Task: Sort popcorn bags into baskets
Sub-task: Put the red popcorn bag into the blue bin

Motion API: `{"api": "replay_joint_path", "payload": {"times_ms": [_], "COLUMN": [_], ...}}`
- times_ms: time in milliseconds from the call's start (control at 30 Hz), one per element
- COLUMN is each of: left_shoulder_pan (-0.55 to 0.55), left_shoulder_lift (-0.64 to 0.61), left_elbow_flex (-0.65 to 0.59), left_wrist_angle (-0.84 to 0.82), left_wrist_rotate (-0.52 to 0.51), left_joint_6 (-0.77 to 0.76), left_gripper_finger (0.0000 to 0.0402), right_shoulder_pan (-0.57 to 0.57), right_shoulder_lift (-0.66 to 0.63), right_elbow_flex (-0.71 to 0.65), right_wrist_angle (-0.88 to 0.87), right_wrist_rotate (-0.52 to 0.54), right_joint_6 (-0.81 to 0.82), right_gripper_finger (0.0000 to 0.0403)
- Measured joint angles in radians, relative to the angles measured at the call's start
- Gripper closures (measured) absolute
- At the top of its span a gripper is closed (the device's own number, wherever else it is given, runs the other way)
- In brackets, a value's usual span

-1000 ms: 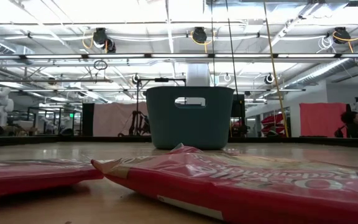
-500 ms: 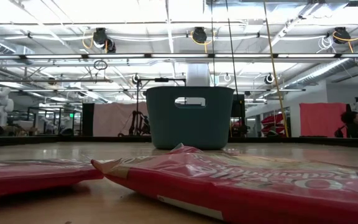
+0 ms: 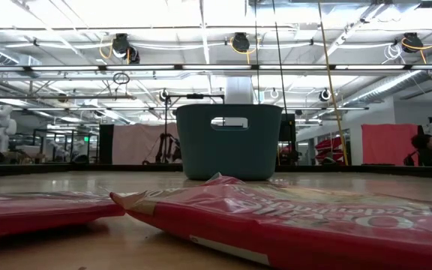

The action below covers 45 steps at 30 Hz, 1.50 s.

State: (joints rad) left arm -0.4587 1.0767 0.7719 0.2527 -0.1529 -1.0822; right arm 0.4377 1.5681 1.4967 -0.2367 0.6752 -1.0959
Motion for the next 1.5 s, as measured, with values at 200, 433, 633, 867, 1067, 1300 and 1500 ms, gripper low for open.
{"api": "replay_joint_path", "payload": {"times_ms": [200,433,633,867,1067,1300,1500], "left_shoulder_pan": [0.004,0.07,0.16,0.241,0.252,0.252,0.251], "left_shoulder_lift": [-0.005,-0.075,-0.082,0.161,0.372,0.551,0.644], "left_elbow_flex": [0.0,0.032,0.322,0.791,1.069,1.289,1.338], "left_wrist_angle": [0.003,-0.051,-0.52,-0.956,-0.987,-1.036,-1.19], "left_wrist_rotate": [-0.041,-0.061,-0.064,-0.136,-0.184,-0.189,-0.129], "left_joint_6": [0.005,0.064,0.26,0.604,0.839,1.0,1.01], "left_gripper_finger": [0.0279,0.0168,0.0162,0.0171,0.015,0.0118,0.0133], "right_shoulder_pan": [0.015,0.04,0.049,-0.034,-0.123,-0.185,-0.208], "right_shoulder_lift": [-0.006,-0.049,-0.076,-0.063,-0.076,-0.074,-0.078], "right_elbow_flex": [0.0,0.0,0.005,0.022,0.023,0.023,0.022], "right_wrist_angle": [0.0,0.006,0.0,-0.009,-0.18,-0.445,-0.53], "right_wrist_rotate": [0.114,0.313,0.413,0.395,0.285,-0.006,-0.229], "right_joint_6": [0.01,0.146,0.356,0.507,0.667,0.972,1.144], "right_gripper_finger": [0.0383,0.0393,0.0393,0.0393,0.0392,0.0392,0.0392]}}
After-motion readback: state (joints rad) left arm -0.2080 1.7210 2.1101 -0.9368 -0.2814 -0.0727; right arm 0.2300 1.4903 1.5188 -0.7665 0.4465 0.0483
